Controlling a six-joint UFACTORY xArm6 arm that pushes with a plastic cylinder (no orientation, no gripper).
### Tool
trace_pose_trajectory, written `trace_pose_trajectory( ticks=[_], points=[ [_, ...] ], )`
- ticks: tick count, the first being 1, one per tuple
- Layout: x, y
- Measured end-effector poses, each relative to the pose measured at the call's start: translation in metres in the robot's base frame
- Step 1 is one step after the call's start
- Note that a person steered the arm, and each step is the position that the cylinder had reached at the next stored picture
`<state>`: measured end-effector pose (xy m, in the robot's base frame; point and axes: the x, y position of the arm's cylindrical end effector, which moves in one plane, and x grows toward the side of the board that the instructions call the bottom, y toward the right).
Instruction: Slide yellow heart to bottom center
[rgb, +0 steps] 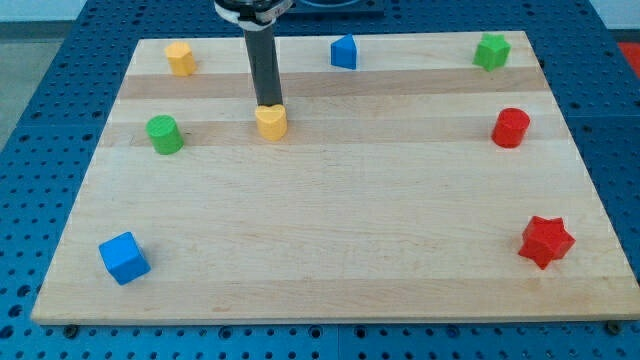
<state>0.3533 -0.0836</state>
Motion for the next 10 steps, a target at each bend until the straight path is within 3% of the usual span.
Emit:
trace_pose_trajectory(
  ticks=[5,10],
  points=[
    [0.118,-0.029],
    [0.15,0.05]
  ],
)
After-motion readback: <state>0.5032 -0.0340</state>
